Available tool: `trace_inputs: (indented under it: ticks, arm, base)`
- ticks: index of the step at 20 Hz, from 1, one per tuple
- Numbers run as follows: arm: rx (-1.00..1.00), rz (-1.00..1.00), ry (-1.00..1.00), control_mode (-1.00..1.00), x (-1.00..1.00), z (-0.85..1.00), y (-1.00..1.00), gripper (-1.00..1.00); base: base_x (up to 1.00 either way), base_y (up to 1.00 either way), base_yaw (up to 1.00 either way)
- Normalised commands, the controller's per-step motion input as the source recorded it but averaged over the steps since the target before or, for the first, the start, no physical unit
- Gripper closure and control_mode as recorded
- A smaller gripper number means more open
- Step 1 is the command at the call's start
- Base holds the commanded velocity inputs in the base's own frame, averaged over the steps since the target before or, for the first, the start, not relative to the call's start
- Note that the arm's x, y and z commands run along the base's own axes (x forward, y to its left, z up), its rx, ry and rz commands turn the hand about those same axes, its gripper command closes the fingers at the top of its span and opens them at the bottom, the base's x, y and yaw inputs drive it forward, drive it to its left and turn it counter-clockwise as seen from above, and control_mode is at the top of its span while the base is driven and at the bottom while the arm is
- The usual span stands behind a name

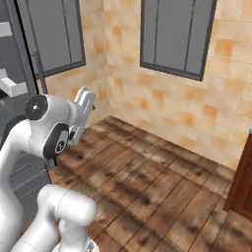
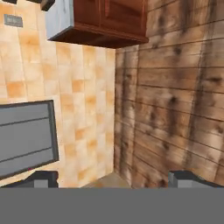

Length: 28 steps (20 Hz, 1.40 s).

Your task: Move the mug from next to the sink to the open cabinet. Then, move the bowl with the broccoli to the fridge to clear the area for faucet cleaning.

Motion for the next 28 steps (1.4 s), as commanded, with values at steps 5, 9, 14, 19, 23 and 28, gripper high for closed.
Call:
trace_inputs:
  ticks: [5, 9, 14, 19, 23, 28]
  arm:
    - [0.0, 0.0, 0.0, 1.0, 0.0, 0.0, 0.0, -1.0]
    - [0.0, 0.0, 0.0, 1.0, 0.0, 0.0, 0.0, -1.0]
    - [0.0, 0.0, 0.0, 1.0, 0.0, 0.0, 0.0, -1.0]
    - [0.0, 0.0, 0.0, 1.0, 0.0, 0.0, 0.0, -1.0]
    - [0.0, 0.0, 0.0, 1.0, 0.0, 0.0, 0.0, -1.0]
    - [0.0, 0.0, 0.0, 1.0, 0.0, 0.0, 0.0, -1.0]
  base:
    - [0.03, -0.89, -0.89]
    - [0.31, -1.0, -0.77]
    - [0.81, -1.0, -0.54]
    - [1.0, -0.71, -0.07]
    - [1.0, -0.38, -0.06]
    - [1.0, -0.16, -0.1]
